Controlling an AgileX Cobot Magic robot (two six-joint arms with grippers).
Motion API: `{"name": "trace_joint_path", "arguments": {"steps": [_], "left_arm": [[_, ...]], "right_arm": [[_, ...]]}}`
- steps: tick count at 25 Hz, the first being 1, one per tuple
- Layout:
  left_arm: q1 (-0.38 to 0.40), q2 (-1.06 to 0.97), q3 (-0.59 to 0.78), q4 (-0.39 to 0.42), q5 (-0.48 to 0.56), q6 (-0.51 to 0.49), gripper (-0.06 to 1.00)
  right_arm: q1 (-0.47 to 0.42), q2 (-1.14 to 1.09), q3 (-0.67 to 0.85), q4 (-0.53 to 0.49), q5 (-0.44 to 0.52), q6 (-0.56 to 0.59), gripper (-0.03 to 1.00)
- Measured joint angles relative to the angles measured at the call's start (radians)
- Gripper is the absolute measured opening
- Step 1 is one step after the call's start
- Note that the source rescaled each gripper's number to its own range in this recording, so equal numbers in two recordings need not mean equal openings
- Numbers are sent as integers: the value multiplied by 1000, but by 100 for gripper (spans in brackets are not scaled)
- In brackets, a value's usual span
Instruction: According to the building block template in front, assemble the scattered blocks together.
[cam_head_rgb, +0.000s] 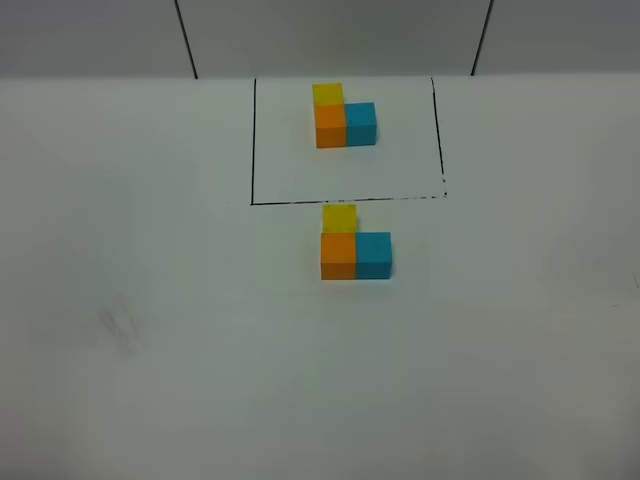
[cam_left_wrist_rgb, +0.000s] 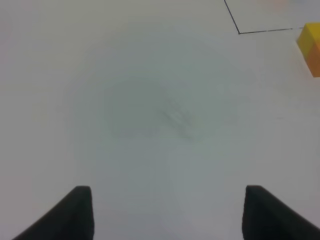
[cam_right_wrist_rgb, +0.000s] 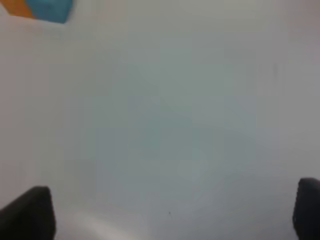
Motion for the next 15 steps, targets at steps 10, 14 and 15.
{"name": "trace_joint_path", "arguments": {"steps": [10, 14, 15], "left_arm": [[0, 0, 0, 0, 0, 0, 43], [0, 0, 0, 0, 0, 0, 43], [0, 0, 0, 0, 0, 0, 43]], "right_arm": [[104, -263, 3, 1, 0, -4, 87], [114, -264, 3, -1, 0, -1, 84], [114, -264, 3, -1, 0, 0, 83]]}}
